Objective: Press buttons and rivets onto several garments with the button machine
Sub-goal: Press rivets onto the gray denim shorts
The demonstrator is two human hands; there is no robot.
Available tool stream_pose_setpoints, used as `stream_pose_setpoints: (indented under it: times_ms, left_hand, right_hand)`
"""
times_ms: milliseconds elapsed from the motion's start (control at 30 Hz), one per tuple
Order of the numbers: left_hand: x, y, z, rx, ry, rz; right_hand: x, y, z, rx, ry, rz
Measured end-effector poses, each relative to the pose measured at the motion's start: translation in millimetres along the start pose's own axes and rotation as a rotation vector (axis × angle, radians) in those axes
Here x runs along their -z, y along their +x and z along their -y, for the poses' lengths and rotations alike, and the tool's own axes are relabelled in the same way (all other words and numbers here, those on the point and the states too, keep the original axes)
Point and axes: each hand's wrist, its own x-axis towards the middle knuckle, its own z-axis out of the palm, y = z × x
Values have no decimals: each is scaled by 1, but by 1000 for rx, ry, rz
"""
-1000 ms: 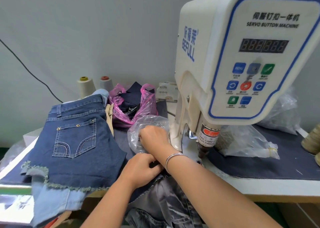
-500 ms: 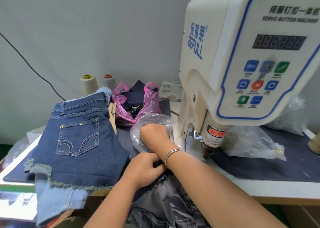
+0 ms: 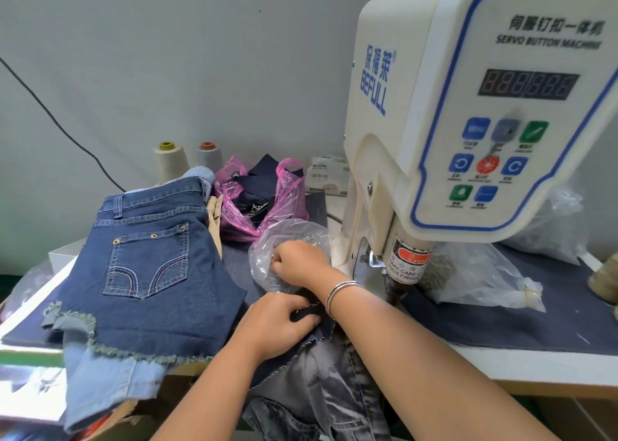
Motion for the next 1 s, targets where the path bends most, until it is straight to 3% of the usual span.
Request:
stream_pose_setpoints:
  times_ms: [367,767,1000]
  left_hand:
    - [1,-1,-2,1,14,-9]
    - [1,-1,-2,3,4,8]
    - [1,-1,-1,-13,-43,-8]
  right_hand:
    - [2,-3,-6,-23,187,-82]
    - [3,-8,-3,100,8,-61]
    - [-3,-6,3,34,-65,-67]
